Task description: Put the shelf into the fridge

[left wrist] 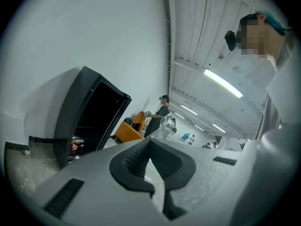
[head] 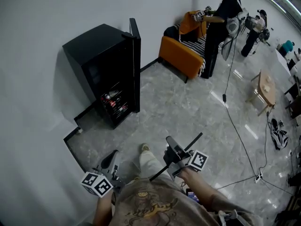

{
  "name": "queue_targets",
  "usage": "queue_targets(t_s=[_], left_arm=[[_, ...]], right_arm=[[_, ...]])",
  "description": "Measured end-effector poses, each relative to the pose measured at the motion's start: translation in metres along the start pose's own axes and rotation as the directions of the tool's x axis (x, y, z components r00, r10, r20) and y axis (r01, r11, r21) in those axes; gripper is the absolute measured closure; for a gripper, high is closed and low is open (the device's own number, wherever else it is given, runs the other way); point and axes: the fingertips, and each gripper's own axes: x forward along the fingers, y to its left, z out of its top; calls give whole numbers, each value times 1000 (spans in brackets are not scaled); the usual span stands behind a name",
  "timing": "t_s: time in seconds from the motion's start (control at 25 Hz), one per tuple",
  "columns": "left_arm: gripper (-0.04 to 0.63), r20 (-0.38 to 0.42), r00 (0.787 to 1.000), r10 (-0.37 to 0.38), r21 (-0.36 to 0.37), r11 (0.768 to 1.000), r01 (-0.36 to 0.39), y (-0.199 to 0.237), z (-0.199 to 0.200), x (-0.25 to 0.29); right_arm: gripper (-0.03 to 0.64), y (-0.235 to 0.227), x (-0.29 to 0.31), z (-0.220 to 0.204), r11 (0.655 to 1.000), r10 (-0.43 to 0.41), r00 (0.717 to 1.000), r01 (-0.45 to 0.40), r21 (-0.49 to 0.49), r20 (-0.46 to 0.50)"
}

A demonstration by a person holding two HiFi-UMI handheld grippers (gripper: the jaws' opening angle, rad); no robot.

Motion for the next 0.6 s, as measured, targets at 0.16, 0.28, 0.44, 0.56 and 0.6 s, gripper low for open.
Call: queue_targets(t_s=[0.16,0.28,0.44,0.56,0.6], left_arm=[[594,-2,1000,0,-4,1000,0,13,13,22],[594,-6,1000,-3,-4,1000,3,21,24,39],[594,-14,1000,-7,-8,1000,7,36,36,63],[594,-25,1000,-2,-9,1000,1,50,44,81],[594,-28,1000,-1,-9,1000,0,53,47,89]], right_arm=[[589,-14,23,8,1000,-9,1000,9,14,-11],[589,-21,41,15,1000,-13,1000,14,23,-20],[589,-32,64,27,999,-26,999,27,40,-24],[589,-41,83,34,998,-34,999,36,43,-42],[589,-44,90,37,998,-37,998,39,44,-49]])
